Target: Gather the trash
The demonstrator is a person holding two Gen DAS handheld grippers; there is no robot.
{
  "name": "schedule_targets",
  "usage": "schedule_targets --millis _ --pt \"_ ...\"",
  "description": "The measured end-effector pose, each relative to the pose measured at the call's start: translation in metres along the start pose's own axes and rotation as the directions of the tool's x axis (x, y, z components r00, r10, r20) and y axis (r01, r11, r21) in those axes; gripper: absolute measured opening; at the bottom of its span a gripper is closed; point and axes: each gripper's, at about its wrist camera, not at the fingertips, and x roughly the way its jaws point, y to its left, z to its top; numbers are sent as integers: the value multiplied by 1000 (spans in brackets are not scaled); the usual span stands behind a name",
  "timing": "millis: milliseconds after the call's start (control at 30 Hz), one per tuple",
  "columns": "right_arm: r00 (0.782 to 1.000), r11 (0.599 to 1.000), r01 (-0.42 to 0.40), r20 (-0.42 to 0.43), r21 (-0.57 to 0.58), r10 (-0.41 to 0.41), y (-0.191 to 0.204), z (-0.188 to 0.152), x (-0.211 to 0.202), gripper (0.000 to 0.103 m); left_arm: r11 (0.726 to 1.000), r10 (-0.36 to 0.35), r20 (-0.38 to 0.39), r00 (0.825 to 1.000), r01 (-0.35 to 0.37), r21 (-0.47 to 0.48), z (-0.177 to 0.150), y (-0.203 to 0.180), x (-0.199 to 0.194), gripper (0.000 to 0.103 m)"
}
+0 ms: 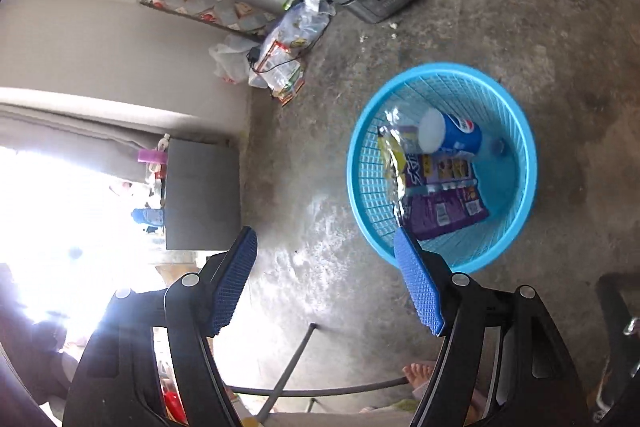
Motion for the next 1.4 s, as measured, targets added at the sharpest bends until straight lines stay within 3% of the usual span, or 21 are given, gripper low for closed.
schedule_targets --millis 100,167,333,400,467,533,567,600,667,767,833,900,1000,1067,1167,1233,1300,1333,1400 --pt "999 992 26 33 -123 -22 32 -14 -13 68 1000 25 75 997 -24 -12 -2 7 -50 79" --pt "996 970 46 88 -240 -26 58 -28 -26 68 999 48 114 992 -45 -25 -5 13 -83 81" --pt "968 832 147 249 -535 -11 132 -76 -66 74 995 83 209 974 -71 -63 -28 34 -168 82" --pt "942 763 185 334 -619 43 157 -97 -86 86 992 109 232 967 -89 -93 -43 47 -202 82" --pt "899 706 213 418 -675 129 171 -118 -103 96 986 140 261 955 -110 -127 -62 62 -238 83" --pt "854 655 256 484 -711 192 178 -139 -115 96 971 210 299 931 -164 -172 -86 77 -274 87" --pt "844 631 269 494 -727 210 181 -147 -116 96 960 251 312 916 -196 -198 -98 83 -292 87" --pt "850 610 267 481 -746 216 184 -152 -115 96 948 294 322 900 -230 -221 -111 89 -309 88" --pt "882 597 210 413 -775 226 193 -158 -111 96 912 391 335 857 -314 -262 -137 101 -341 88" --pt "934 598 7 218 -801 282 212 -162 -99 96 843 521 323 790 -417 -339 -173 126 -383 88" --pt "950 583 -118 80 -804 302 228 -168 -82 96 795 581 289 761 -455 -401 -196 149 -400 88" --pt "953 565 -226 -59 -793 297 246 -178 -54 94 751 619 247 746 -470 -464 -219 174 -408 88" --pt "917 558 -395 -276 -730 289 277 -194 -11 90 706 631 183 754 -460 -539 -246 216 -411 88" --pt "892 553 -451 -365 -700 266 299 -204 16 87 678 636 146 758 -459 -574 -260 242 -405 83" --pt "870 522 -484 -448 -702 205 337 -224 56 85 651 610 101 786 -425 -629 -273 284 -393 71" --pt "836 519 -525 -522 -674 168 361 -232 90 85 630 574 68 816 -386 -674 -278 314 -378 57" --pt "803 539 -549 -581 -638 130 377 -247 120 85 598 547 29 837 -366 -713 -285 342 -363 50" --pt "775 545 -570 -623 -615 107 384 -253 137 85 581 534 12 846 -356 -731 -288 355 -357 46" --pt "748 577 -571 -660 -584 72 394 -262 167 85 554 503 -20 864 -341 -759 -296 378 -342 43"
